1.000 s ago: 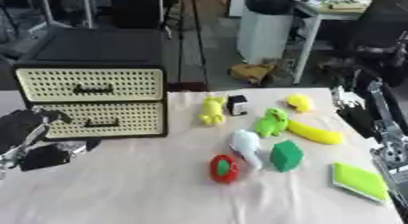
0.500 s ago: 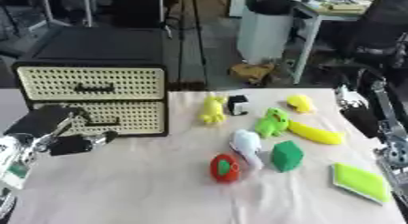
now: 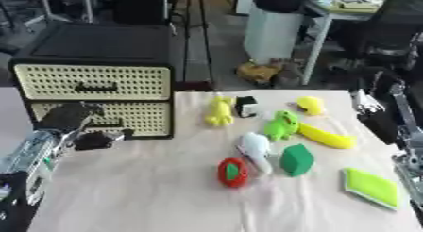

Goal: Pick up objects from table and place into drawer.

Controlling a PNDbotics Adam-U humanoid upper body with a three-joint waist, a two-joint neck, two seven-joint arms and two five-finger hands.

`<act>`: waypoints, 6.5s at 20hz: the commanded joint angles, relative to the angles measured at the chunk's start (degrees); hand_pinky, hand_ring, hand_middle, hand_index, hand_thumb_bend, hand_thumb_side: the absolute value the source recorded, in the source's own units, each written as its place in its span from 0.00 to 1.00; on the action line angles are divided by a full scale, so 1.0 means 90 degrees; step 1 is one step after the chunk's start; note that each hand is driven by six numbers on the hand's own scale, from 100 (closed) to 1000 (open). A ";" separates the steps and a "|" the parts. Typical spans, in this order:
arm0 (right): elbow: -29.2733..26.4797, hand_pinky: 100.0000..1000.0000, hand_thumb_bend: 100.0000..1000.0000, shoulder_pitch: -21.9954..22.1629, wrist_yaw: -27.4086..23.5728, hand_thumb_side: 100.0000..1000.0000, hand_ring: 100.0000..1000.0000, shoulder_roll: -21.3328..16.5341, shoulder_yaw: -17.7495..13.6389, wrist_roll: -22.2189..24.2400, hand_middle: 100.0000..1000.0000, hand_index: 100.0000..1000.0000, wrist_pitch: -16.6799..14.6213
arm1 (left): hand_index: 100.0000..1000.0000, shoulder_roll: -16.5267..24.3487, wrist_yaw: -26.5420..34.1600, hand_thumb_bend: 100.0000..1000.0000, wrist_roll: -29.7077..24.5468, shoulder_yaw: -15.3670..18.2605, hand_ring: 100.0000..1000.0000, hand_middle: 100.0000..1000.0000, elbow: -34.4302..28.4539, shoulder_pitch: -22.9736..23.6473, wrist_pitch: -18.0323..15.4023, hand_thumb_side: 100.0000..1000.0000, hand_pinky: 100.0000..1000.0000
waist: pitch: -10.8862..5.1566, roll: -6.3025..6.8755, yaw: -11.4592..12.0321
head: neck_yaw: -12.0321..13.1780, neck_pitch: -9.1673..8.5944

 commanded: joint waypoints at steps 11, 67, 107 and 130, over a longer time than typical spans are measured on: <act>-0.0051 0.56 0.00 -0.0167 -0.0072 0.61 0.67 -0.0068 0.0015 0.0074 0.69 0.74 -0.0035 | 0.80 -0.0096 -0.0729 0.62 0.0385 0.0232 0.00 0.00 0.0423 -0.0356 0.0362 1.00 0.00 | -0.0038 0.0005 -0.0113 | 0.0097 -0.0016; 0.0001 0.56 0.00 -0.0203 -0.0049 0.61 0.67 -0.0097 -0.0020 0.0093 0.69 0.75 -0.0062 | 0.43 0.0311 -0.0154 0.70 -0.1183 -0.0204 0.00 0.00 -0.1430 0.0497 0.0050 1.00 0.00 | -0.0004 0.0055 -0.0078 | -0.0010 -0.0036; 0.0138 0.56 0.00 -0.0100 0.0082 0.59 0.66 -0.0327 -0.0026 0.0265 0.66 0.75 -0.0021 | 0.69 0.0902 0.1948 0.66 0.0602 0.0115 0.00 0.00 -0.5216 0.2493 0.0564 1.00 0.00 | -0.0098 0.0157 0.0135 | -0.0276 -0.0002; 0.1384 0.71 0.30 -0.0111 0.0881 0.24 0.87 -0.1493 0.0878 0.4728 0.85 0.85 -0.0825 | 0.68 0.1234 0.3059 0.61 0.0148 0.0880 0.00 0.00 -0.5449 0.2876 0.0838 1.00 0.00 | -0.0095 0.0107 0.0322 | -0.0368 0.0031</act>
